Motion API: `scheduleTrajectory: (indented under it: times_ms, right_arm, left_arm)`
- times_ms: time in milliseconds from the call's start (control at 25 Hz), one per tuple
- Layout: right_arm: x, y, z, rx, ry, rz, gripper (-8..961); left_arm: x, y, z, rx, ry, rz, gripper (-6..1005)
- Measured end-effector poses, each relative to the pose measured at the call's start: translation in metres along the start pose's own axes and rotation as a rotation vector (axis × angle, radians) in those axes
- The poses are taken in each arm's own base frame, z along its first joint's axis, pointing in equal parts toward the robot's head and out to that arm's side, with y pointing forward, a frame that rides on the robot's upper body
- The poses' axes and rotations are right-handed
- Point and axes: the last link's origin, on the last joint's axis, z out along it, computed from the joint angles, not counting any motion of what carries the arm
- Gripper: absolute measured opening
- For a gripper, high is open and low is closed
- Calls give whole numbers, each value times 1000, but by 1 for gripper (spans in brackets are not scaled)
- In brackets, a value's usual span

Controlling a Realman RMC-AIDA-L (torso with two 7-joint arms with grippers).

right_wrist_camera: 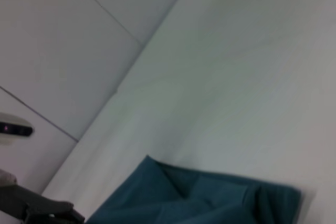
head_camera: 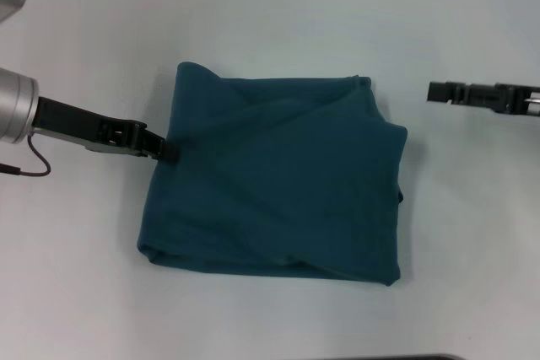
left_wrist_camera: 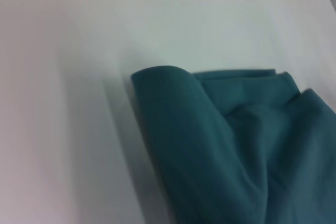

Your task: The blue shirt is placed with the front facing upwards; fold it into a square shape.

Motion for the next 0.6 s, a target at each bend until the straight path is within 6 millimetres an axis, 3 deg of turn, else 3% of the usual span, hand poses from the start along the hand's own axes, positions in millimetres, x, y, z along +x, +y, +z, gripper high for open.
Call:
scheduleTrajectory:
  times_ms: [480,600]
  right_arm:
    - [13,3,34,-7,145,107,760]
    - [13,3,34,-8,145,117,758]
  left_arm:
    - [-6,1,-1,-20,-6,8,173]
    - [-8,0,-2,-18,-5,2,173]
